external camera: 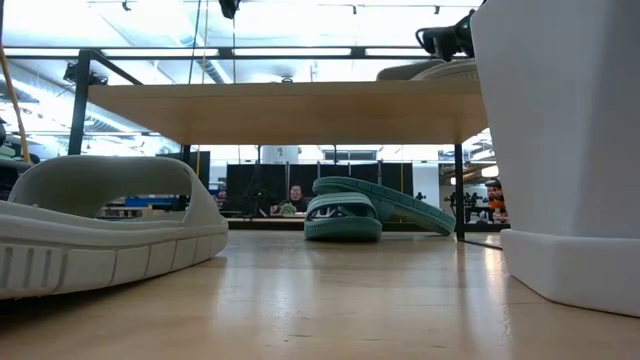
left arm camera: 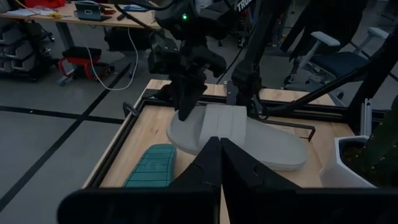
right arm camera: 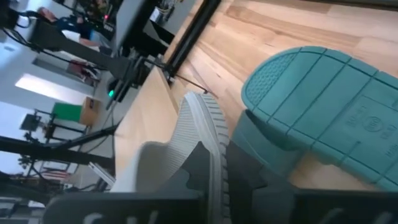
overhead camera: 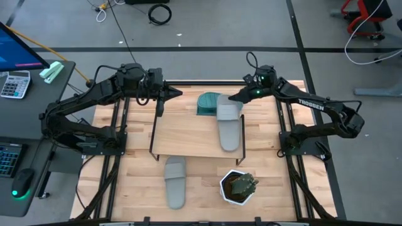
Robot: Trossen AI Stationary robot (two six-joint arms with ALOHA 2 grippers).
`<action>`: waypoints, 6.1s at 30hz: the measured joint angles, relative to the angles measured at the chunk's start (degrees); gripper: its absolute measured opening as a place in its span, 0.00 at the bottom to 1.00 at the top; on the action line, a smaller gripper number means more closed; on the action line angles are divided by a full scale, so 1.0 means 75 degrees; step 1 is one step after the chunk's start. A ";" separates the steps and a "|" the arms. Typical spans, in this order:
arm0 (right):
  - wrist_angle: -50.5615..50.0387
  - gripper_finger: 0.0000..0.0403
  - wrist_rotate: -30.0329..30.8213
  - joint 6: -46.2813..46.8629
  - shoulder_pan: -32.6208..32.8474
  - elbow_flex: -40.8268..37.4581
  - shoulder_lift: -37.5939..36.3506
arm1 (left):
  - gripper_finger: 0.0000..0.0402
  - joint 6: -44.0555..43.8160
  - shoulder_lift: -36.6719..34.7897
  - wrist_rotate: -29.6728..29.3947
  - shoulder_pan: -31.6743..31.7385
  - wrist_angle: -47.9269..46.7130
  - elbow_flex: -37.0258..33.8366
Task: Pick and place slides into the shelf
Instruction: Put the bottom gray slipper on the shelf, then put the gray slipper on the shelf
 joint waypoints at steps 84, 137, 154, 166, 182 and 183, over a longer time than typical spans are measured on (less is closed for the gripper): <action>-0.4000 0.48 0.0958 -0.1450 -0.1250 0.2568 -0.1675 | 0.01 -0.1804 -0.0126 0.0107 -0.1551 -0.3524 0.0003; -0.4464 0.48 -0.1162 -0.3528 -0.1216 0.2553 -0.1941 | 0.02 -1.5576 0.2023 -0.5144 -0.9764 -0.4499 0.0003; -0.5824 0.48 0.0321 -0.4635 0.1031 0.2699 -0.2104 | 0.12 -1.6897 0.3374 -0.5158 -0.9670 -0.3460 -0.0003; -0.5824 0.48 0.0391 -0.4218 0.1210 0.2702 -0.2104 | 0.20 -1.6640 0.4058 -0.5150 -0.9410 -0.2627 -0.0003; -0.6247 0.48 0.0242 -0.4499 0.1207 0.2704 -0.2110 | 0.04 -1.7037 0.4360 -0.4568 -0.9448 -0.2747 0.0000; -0.6247 0.48 0.0208 -0.4501 0.1207 0.2704 -0.2110 | 0.03 -1.7041 0.4360 -0.4501 -0.9448 -0.2805 0.0000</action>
